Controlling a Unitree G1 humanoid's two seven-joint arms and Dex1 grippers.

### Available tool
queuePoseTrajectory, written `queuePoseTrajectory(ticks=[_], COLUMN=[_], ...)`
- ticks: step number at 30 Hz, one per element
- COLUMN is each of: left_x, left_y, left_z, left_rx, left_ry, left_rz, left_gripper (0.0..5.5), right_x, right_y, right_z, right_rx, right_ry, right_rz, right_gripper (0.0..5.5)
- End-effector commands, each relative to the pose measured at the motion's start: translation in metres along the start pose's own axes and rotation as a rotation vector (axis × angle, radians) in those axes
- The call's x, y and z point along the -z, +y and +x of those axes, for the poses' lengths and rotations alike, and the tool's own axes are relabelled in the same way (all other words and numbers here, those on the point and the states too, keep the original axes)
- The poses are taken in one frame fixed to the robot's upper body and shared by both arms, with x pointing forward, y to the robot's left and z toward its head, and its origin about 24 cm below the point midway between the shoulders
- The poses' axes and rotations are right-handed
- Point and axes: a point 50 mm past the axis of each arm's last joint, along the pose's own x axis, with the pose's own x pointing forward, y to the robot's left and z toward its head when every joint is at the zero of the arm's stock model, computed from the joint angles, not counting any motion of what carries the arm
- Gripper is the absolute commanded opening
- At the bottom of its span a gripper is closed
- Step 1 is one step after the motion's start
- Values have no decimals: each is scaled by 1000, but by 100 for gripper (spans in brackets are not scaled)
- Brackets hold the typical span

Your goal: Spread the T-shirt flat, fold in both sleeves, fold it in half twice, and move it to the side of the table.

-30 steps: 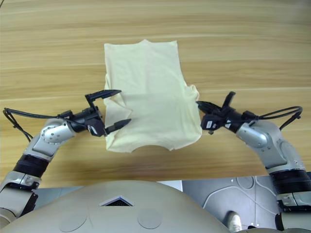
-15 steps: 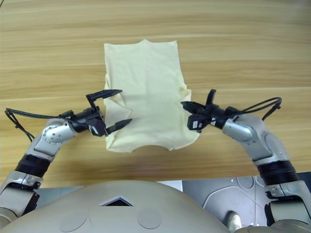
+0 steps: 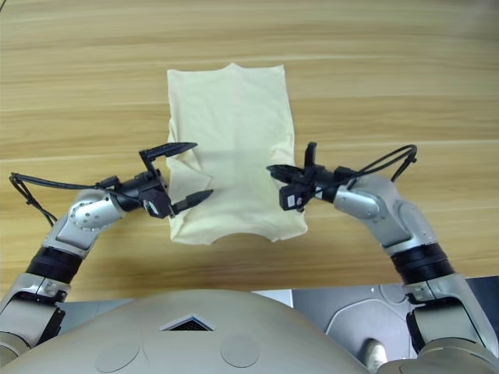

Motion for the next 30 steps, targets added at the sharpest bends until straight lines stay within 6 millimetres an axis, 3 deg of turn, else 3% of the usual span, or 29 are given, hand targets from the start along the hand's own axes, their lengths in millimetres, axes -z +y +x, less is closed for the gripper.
queuePoseTrajectory(ticks=[1, 11, 16, 18, 24, 27, 30], left_x=[0, -1, -3, -3, -8, -7, 3], left_y=[2, 0, 0, -1, 3, 6, 19], left_z=[2, 2, 3, 3, -1, -14, -53], left_rx=[15, 16, 17, 25, 37, 93, 213], left_ry=[-4, -9, -14, -15, -21, 19, 188], left_rz=[21, 12, 7, -7, -41, -39, 23], left_gripper=[540, 540, 540, 540, 540, 540, 540], right_x=[0, -1, -6, -13, -21, 1, 32], right_y=[0, 9, 7, -4, -34, -46, -34], right_z=[6, 21, 24, 21, -4, -32, -68], right_rx=[-32, -71, -48, 20, 180, 236, 170], right_ry=[1, -13, -54, -108, -198, -69, 171], right_rz=[-6, 34, 81, 130, 210, 181, 154], right_gripper=[3, 3, 93, 117, 219, 270, 316])
